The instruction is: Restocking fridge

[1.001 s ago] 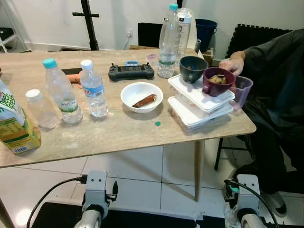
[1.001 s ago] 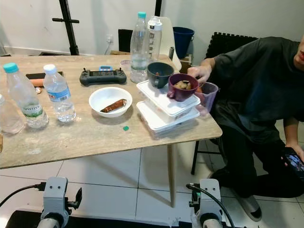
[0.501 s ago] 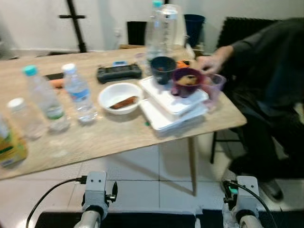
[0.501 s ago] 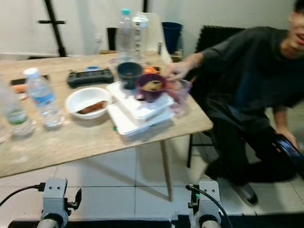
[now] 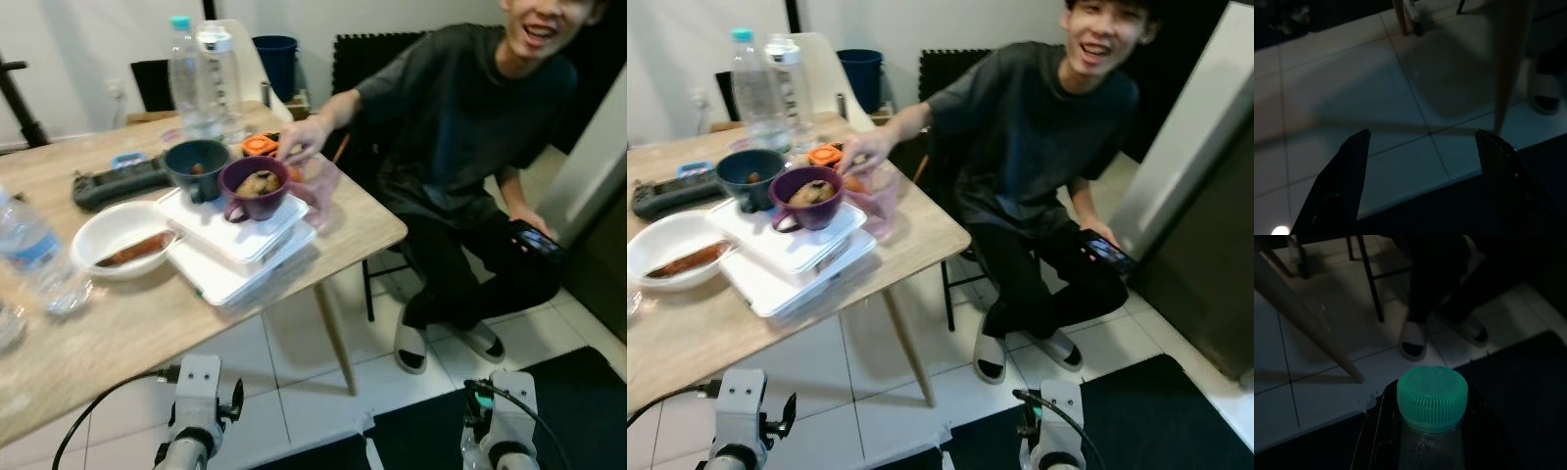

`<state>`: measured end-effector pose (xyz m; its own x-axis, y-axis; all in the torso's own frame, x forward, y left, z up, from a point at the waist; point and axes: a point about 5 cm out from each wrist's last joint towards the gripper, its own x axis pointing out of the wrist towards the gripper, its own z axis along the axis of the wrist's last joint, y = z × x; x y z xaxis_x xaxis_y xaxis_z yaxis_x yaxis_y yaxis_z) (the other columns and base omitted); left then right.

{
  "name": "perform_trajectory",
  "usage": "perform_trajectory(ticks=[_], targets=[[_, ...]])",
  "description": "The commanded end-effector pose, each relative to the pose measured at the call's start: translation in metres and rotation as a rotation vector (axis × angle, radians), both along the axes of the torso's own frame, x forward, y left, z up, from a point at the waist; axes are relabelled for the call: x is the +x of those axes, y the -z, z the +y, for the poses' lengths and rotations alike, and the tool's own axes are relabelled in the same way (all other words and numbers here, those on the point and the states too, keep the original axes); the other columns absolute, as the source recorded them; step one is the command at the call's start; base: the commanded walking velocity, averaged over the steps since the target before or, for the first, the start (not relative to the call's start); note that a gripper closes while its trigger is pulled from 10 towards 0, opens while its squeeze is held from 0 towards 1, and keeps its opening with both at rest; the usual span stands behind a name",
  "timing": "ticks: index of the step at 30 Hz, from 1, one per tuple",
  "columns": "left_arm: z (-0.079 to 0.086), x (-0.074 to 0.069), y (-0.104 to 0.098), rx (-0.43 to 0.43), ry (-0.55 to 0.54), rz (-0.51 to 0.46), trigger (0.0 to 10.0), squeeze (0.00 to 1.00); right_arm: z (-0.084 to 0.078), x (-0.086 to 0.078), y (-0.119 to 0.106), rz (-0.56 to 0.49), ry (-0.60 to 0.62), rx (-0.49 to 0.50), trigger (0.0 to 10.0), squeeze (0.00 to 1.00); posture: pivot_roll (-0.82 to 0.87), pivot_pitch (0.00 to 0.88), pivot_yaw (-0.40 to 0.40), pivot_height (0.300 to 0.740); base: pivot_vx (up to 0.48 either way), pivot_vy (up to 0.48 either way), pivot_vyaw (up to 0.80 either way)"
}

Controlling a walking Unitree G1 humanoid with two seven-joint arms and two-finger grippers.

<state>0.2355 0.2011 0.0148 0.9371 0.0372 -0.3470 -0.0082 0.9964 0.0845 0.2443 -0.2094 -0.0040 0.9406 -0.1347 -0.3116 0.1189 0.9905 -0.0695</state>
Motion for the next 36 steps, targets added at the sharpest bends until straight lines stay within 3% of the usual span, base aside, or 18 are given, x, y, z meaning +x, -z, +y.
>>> perform_trajectory(ticks=[1, 36], targets=[[0.0011, -0.0038, 0.0027, 0.016, 0.009, 0.022, 10.0, 0.00, -0.0059, -0.0047, 0.0026, 0.013, 0.027, 0.004, 10.0, 0.00, -0.06, 0.188, -0.012, 0.707, 0.000, 0.000, -0.80], [-0.0052, 0.0028, 0.0002, 0.019, 0.040, 0.006, 10.0, 0.00, -0.0014, -0.0037, 0.0041, 0.020, 0.003, -0.003, 10.0, 0.00, -0.07, 0.157, -0.009, 0.707, 0.000, 0.000, -0.80]])
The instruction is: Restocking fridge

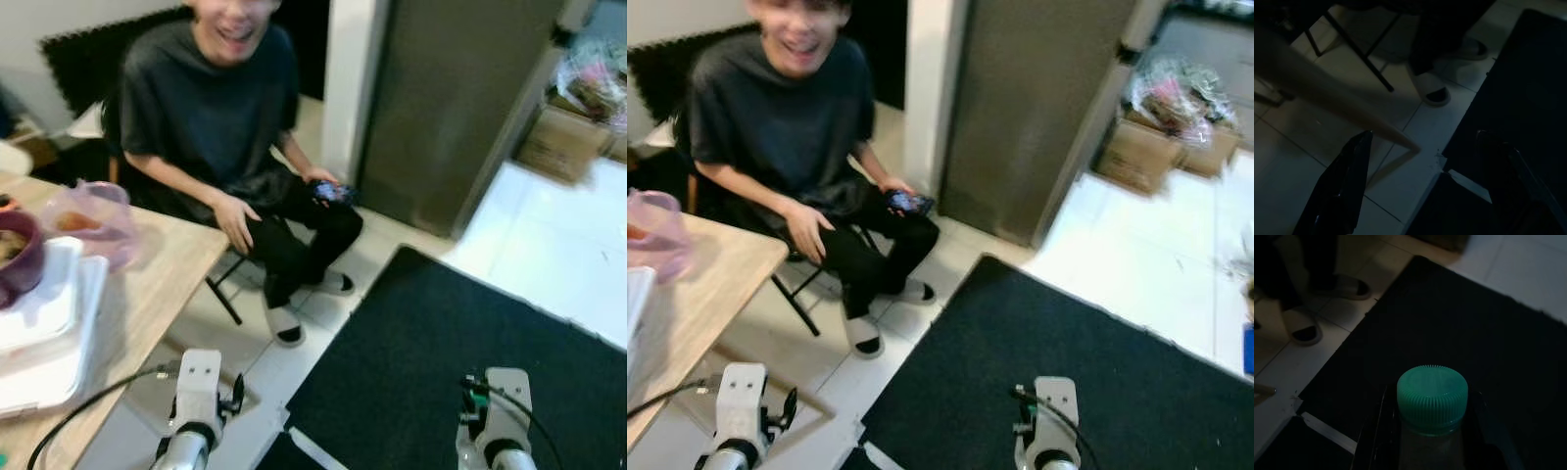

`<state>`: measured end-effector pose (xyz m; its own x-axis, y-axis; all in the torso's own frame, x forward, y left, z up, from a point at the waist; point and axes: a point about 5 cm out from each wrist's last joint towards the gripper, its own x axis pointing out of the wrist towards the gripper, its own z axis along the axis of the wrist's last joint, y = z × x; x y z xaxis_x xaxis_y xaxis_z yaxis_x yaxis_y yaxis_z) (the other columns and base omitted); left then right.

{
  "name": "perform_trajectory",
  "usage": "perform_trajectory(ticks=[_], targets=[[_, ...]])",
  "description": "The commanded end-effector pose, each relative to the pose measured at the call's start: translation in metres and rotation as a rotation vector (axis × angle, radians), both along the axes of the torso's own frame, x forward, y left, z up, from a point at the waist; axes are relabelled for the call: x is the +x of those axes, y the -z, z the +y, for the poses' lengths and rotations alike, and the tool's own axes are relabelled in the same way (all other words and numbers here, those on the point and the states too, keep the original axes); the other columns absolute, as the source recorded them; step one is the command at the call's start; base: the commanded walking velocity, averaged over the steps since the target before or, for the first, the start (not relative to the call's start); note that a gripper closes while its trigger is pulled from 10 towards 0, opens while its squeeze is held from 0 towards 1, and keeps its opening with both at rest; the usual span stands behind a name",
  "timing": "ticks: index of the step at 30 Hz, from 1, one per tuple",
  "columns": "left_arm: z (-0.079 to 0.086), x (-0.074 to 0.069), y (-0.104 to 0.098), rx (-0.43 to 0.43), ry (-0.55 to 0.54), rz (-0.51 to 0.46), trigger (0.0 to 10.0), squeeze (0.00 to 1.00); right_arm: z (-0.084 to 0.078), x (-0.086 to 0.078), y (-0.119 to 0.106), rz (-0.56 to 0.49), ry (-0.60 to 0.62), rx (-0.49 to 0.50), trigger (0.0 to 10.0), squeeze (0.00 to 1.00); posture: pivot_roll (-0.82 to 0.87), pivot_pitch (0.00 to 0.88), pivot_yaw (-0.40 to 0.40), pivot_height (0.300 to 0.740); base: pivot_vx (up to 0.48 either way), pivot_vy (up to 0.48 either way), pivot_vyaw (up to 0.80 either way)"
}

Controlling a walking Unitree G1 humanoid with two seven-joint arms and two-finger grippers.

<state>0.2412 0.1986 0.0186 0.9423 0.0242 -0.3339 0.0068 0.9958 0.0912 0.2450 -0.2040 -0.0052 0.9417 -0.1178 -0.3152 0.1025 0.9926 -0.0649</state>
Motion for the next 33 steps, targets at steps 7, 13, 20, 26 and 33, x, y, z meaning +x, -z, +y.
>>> perform_trajectory(ticks=[7, 13, 20, 26, 33], targets=[[-0.003, 0.001, 0.001, 0.011, 0.028, 0.010, 10.0, 0.00, -0.006, -0.004, 0.003, 0.015, 0.018, -0.006, 10.0, 0.00, -0.06, 0.158, -0.007, 0.707, 0.000, 0.000, -0.80], [-0.006, 0.004, -0.002, 0.001, 0.046, 0.002, 10.0, 0.00, -0.004, -0.003, 0.003, 0.013, 0.018, -0.003, 10.0, 0.00, -0.06, 0.157, -0.004, 0.707, 0.000, 0.000, -0.80], [-0.007, 0.006, -0.003, -0.006, 0.051, -0.003, 10.0, 0.00, -0.004, -0.003, 0.003, 0.012, 0.019, -0.003, 10.0, 0.00, -0.07, 0.154, 0.000, 0.707, 0.000, 0.000, -0.80], [-0.006, 0.006, -0.003, -0.006, 0.046, -0.002, 10.0, 0.00, -0.003, -0.002, 0.002, 0.007, 0.017, -0.002, 10.0, 0.00, -0.06, 0.155, 0.002, 0.707, 0.000, 0.000, -0.80], [-0.002, 0.006, -0.004, -0.027, 0.017, -0.004, 10.0, 0.00, 0.004, 0.008, -0.007, -0.038, -0.035, -0.023, 10.0, 0.00, -0.06, 0.156, 0.003, 0.707, 0.000, 0.000, 0.00]])
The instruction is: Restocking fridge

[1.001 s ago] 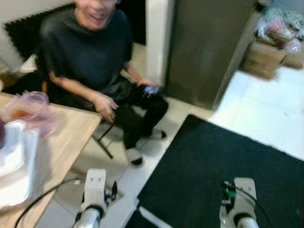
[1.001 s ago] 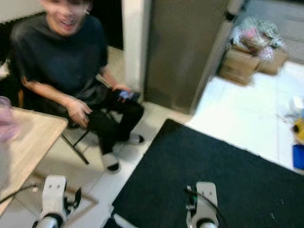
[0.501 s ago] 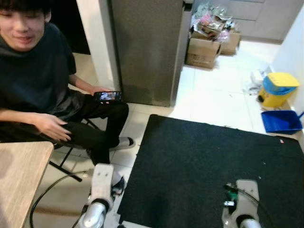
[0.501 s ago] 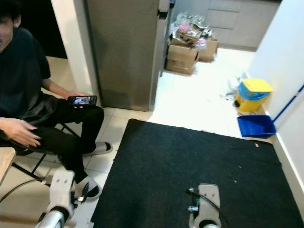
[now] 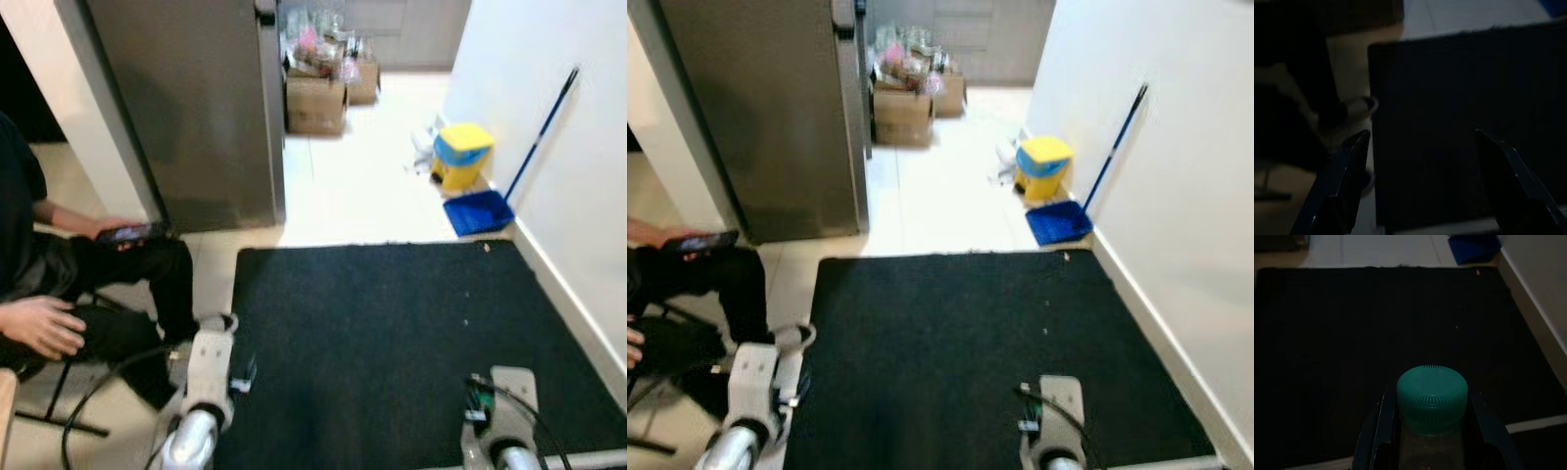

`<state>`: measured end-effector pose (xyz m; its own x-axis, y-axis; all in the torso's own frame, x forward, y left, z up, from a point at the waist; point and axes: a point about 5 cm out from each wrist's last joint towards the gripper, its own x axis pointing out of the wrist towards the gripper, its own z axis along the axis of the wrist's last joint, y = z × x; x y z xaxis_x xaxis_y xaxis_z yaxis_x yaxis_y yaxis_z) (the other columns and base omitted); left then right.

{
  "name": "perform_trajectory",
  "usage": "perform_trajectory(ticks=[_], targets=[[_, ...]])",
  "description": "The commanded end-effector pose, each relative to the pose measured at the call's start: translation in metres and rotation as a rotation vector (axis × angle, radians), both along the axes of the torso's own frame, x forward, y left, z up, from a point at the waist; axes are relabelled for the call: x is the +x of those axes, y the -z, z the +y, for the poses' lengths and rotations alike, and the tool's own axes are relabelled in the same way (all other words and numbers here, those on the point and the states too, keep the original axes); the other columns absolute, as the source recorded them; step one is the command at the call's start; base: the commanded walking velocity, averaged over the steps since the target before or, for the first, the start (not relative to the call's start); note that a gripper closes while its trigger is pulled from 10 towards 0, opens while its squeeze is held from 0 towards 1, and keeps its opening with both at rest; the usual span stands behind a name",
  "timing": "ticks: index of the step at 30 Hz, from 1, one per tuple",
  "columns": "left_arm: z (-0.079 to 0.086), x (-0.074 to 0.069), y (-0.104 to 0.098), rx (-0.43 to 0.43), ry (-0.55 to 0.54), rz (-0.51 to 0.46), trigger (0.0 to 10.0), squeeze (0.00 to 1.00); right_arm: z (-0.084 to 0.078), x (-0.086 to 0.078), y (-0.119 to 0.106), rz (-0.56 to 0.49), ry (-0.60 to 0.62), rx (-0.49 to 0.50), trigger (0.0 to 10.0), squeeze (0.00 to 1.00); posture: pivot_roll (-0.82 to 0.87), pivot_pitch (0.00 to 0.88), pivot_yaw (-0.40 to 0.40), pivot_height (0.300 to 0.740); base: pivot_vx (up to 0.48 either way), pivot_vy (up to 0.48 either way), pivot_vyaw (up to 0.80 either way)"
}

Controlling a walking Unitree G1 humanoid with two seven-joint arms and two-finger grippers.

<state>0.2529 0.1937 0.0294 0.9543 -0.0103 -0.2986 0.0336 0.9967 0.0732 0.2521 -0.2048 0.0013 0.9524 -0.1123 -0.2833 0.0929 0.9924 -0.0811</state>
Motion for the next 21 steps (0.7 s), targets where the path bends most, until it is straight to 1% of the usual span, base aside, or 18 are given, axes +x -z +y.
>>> perform_trajectory(ticks=[1, 4, 5, 8, 11, 14, 17, 21], targets=[[0.002, -0.006, 0.006, -0.008, -0.013, 0.034, 10.0, 0.00, 0.005, 0.001, -0.001, -0.006, -0.023, -0.004, 10.0, 0.00, -0.06, 0.156, 0.003, 0.707, 0.000, 0.000, 0.00], [0.003, -0.006, 0.005, -0.027, -0.023, 0.020, 10.0, 0.00, 0.015, 0.008, -0.009, -0.053, -0.065, -0.003, 10.0, 0.00, -0.06, 0.158, 0.000, 0.707, 0.000, 0.000, 0.00], [0.003, -0.006, 0.005, -0.027, -0.023, 0.020, 10.0, 0.00, 0.015, 0.008, -0.009, -0.053, -0.065, -0.003, 10.0, 0.00, -0.06, 0.158, 0.000, 0.707, 0.000, 0.000, 0.00], [0.001, -0.005, 0.003, -0.015, -0.006, 0.002, 10.0, 0.00, 0.022, 0.011, -0.013, -0.075, -0.095, -0.001, 10.0, 0.00, -0.06, 0.158, -0.001, 0.707, 0.000, 0.000, 0.00], [-0.002, -0.004, 0.001, 0.007, 0.012, -0.014, 10.0, 0.00, 0.024, 0.010, -0.012, -0.072, -0.104, -0.002, 10.0, 0.00, -0.06, 0.159, -0.004, 0.707, 0.000, 0.000, 0.00], [-0.003, -0.004, 0.001, 0.010, 0.015, -0.018, 10.0, 0.00, 0.025, 0.010, -0.012, -0.069, -0.105, -0.002, 10.0, 0.00, -0.06, 0.159, -0.005, 0.707, 0.000, 0.000, 0.00], [-0.005, -0.004, 0.000, 0.028, 0.037, -0.027, 10.0, 0.00, 0.024, 0.005, -0.007, -0.050, -0.109, -0.006, 10.0, 0.00, -0.06, 0.159, -0.007, 0.707, 0.382, 0.000, 0.00], [-0.007, -0.004, 0.000, 0.029, 0.042, -0.027, 10.0, 0.00, 0.024, 0.003, -0.006, -0.043, -0.108, -0.008, 10.0, 0.00, -0.06, 0.158, -0.006, 0.707, 0.446, 0.000, 0.00]])
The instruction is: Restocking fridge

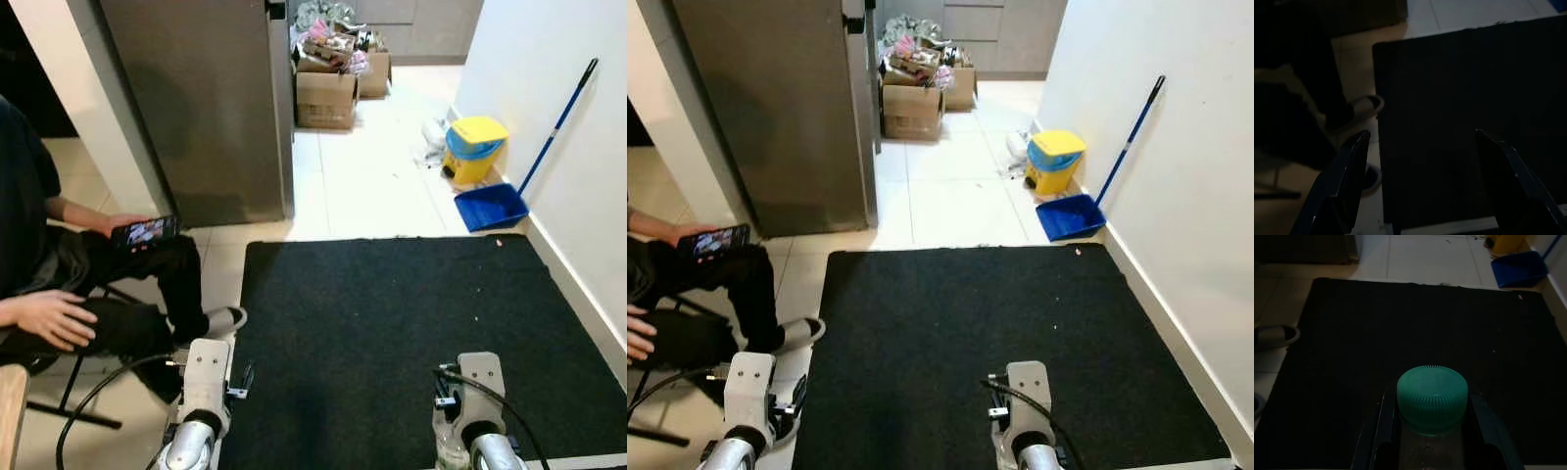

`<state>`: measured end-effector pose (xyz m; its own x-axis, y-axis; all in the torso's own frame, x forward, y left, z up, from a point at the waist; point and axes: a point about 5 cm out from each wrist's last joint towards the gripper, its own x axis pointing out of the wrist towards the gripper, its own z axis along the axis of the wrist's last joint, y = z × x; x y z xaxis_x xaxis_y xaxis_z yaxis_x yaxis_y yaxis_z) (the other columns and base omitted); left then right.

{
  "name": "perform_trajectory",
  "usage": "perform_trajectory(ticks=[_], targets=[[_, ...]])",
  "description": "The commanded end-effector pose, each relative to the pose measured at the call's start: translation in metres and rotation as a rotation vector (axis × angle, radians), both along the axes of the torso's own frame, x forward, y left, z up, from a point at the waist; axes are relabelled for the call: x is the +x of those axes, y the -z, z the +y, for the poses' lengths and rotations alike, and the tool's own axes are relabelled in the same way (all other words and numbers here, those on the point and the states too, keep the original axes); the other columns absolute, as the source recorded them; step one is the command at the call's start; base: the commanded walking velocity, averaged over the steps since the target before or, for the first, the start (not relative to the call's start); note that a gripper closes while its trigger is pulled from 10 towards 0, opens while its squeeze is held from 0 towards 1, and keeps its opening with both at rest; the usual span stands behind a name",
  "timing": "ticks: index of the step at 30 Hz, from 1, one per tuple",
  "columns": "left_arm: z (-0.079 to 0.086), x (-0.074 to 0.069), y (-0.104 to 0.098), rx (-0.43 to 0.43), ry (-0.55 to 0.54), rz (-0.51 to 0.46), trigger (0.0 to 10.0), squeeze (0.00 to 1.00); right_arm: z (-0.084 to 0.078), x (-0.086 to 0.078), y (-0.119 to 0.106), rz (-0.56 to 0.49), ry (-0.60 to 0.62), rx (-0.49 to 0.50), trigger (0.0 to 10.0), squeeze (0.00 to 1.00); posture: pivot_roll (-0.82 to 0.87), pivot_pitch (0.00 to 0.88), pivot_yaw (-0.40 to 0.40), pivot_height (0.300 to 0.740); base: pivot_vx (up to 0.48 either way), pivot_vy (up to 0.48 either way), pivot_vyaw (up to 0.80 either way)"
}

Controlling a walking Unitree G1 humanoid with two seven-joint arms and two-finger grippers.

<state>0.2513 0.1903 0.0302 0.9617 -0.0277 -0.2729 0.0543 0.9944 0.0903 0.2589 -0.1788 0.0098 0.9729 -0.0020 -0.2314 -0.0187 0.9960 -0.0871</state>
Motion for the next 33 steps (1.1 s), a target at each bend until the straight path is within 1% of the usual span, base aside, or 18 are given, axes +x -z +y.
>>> perform_trajectory(ticks=[1, 14, 24, 33], targets=[[-0.0037, -0.0020, 0.0010, 0.015, 0.022, 0.000, 10.0, 0.00, -0.0026, -0.0040, 0.0031, 0.012, 0.010, -0.001, 10.0, 0.00, -0.06, 0.158, -0.006, 0.707, 0.461, 0.000, 0.00], [-0.0043, -0.0010, 0.0012, 0.022, 0.028, -0.001, 10.0, 0.00, -0.0036, -0.0042, 0.0041, 0.019, 0.017, -0.004, 10.0, 0.00, -0.06, 0.156, -0.003, 0.707, 0.434, 0.000, 0.00], [-0.0047, -0.0005, 0.0015, 0.021, 0.033, 0.000, 10.0, 0.00, -0.0053, -0.0059, 0.0070, 0.034, 0.035, 0.009, 10.0, 0.00, -0.07, 0.156, 0.000, 0.707, 0.399, -0.264, 0.00], [-0.0056, 0.0001, 0.0019, 0.021, 0.038, 0.004, 10.0, 0.00, -0.0066, -0.0061, 0.0079, 0.038, 0.047, 0.014, 10.0, 0.00, -0.07, 0.153, 0.002, 0.707, 0.395, -0.267, -0.74]])
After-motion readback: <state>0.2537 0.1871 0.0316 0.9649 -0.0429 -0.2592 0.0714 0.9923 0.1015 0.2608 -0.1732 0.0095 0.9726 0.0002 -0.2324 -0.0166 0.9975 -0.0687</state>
